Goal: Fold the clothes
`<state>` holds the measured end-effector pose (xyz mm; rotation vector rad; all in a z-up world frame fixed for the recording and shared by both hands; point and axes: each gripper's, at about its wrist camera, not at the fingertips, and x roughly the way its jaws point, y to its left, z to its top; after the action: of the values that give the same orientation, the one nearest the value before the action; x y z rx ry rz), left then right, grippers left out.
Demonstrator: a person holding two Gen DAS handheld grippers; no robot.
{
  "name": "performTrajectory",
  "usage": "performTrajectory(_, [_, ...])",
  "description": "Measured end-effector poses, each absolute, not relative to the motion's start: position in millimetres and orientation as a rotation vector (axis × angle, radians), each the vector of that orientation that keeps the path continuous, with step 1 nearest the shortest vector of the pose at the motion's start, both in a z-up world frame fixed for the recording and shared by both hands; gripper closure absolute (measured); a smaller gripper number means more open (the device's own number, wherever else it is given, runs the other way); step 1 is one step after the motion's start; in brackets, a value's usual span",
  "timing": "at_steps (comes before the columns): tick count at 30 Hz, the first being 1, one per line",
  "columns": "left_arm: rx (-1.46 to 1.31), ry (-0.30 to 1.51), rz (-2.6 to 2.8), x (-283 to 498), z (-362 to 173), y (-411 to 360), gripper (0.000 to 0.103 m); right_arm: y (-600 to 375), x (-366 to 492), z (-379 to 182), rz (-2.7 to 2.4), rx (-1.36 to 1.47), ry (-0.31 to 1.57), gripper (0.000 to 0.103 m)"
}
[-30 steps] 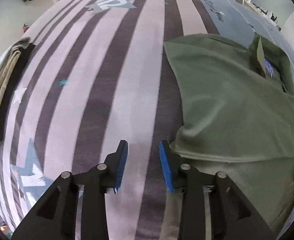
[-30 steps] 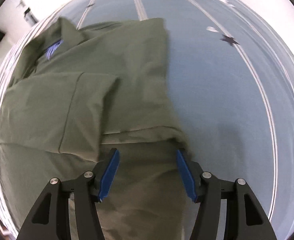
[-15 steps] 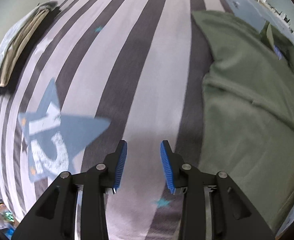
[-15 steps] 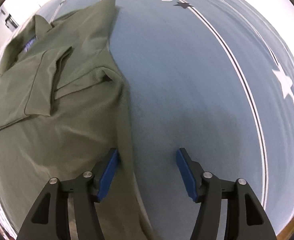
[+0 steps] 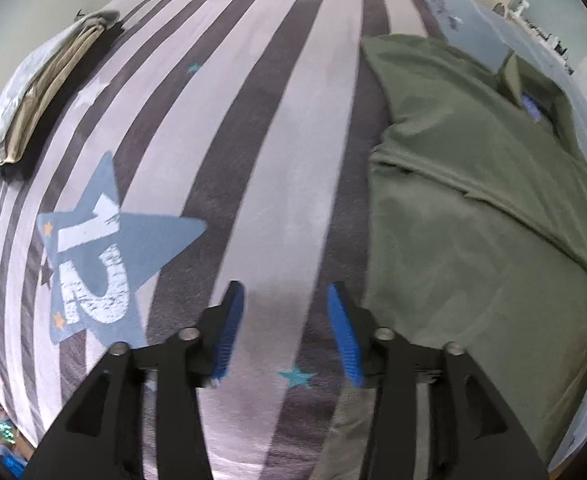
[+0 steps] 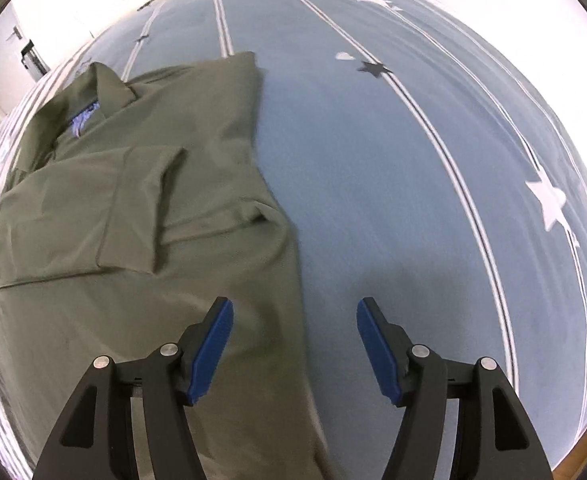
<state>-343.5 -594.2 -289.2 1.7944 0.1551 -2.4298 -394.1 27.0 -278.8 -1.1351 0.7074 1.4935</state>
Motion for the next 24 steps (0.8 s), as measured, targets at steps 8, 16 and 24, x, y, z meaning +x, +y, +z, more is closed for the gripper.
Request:
performTrajectory(8, [1.762,0.185,-2.449,-344,-271,-605,0.052,29,-403,-271,1.525,-1.146,0.660,0.042])
performTrajectory(16, [1.735,0.214,-2.456,-373,-266,-620,0.052,66,-410,-249,1.535,-1.114,0.667,0.042])
performTrajectory(24, [1.708,0.242,-2.497,-423,-258,-620,0.052,116,-431,-233,1.551,-1.090,0.659,0.042])
